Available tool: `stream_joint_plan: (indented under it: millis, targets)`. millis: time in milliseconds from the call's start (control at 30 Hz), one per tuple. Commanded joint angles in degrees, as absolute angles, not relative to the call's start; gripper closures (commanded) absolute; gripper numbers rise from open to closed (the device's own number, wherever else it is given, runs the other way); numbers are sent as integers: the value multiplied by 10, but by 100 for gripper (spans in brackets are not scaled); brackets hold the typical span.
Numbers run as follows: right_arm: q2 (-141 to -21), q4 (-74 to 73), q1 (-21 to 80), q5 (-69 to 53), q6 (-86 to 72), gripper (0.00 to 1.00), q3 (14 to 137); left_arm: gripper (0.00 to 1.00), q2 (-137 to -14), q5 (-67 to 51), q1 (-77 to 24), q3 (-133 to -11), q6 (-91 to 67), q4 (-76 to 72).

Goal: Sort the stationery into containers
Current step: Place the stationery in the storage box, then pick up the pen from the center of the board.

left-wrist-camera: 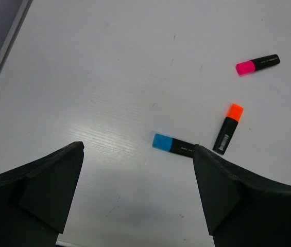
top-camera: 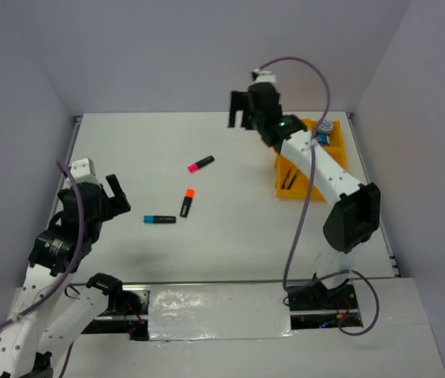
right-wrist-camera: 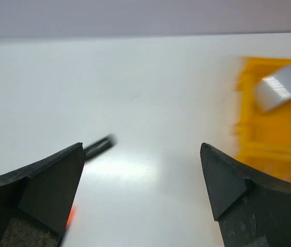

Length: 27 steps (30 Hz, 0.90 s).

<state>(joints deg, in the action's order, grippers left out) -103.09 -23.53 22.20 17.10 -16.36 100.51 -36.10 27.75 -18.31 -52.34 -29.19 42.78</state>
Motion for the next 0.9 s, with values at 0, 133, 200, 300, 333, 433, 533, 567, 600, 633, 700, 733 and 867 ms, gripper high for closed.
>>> stream_joint_plan:
  millis: [0, 133, 200, 300, 333, 433, 533, 567, 600, 633, 700, 733, 867]
  targets:
    - [-991, -250, 325, 157, -176, 0, 924, 1, -375, 305, -159, -534, -308, 429]
    - [-1015, -223, 473, 250, -271, 0, 867, 1, -370, 297, -135, -534, -306, 425]
    - [-1063, -243, 539, 335, -335, 0, 889, 1, -365, 294, -131, -530, -305, 420]
    - [-1125, -271, 562, 317, -397, 0, 919, 1, -358, 293, -131, -528, -307, 420]
    - [-1135, -260, 565, 295, -401, 0, 921, 1, -357, 293, -131, -527, -306, 419]
    - [-1181, -275, 572, 294, -427, 0, 950, 1, -352, 282, -133, -525, -302, 415]
    - [-1209, -252, 574, 272, -432, 2, 955, 1, -351, 282, -135, -526, -304, 414]
    - [-1215, -249, 573, 266, -431, 4, 955, 1, -350, 282, -135, -525, -303, 415]
    - [-1231, -250, 574, 265, -432, 5, 967, 1, -350, 282, -135, -526, -302, 415]
    - [-1240, -261, 574, 266, -433, 6, 975, 1, -348, 283, -135, -525, -303, 415]
    - [-1258, -263, 572, 264, -434, 7, 986, 1, -347, 282, -137, -524, -302, 414]
    - [-1263, -255, 570, 260, -433, 7, 987, 1, -345, 281, -138, -524, -302, 413]
    - [-1279, -259, 558, 254, -435, 15, 995, 1, -346, 280, -139, -524, -301, 413]
